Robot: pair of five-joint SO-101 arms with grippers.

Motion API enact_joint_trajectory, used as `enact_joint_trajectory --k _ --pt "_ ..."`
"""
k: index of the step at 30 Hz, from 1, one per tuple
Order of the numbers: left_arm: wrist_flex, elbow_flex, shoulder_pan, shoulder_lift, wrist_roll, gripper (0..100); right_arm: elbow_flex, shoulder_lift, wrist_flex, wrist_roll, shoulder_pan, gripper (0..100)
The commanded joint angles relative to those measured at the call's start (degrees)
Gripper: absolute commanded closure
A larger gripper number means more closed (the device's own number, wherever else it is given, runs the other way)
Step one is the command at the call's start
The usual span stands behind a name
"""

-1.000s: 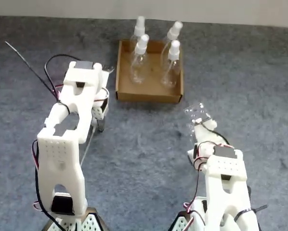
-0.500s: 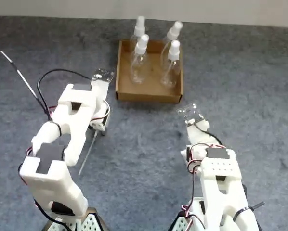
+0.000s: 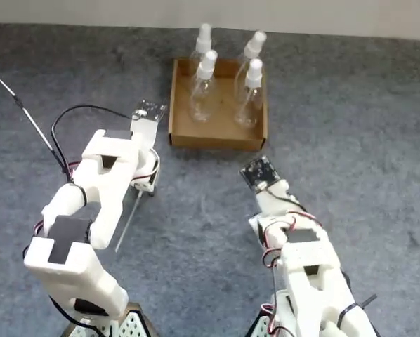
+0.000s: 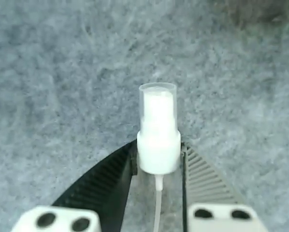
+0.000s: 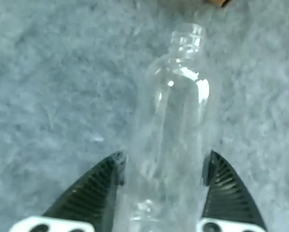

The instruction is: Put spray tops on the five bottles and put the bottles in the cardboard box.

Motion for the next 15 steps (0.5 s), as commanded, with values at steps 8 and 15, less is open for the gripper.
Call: enact_joint_trajectory --k 8,15 --pt "-4.4 1.0 0.2 -0.8 0.4 93 6.9 -0.4 -7.2 -0.3 -1.5 81.5" --pt "-4.4 1.0 0.2 -0.8 0.4 93 6.9 -0.4 -7.3 -0.3 -1.5 81.5"
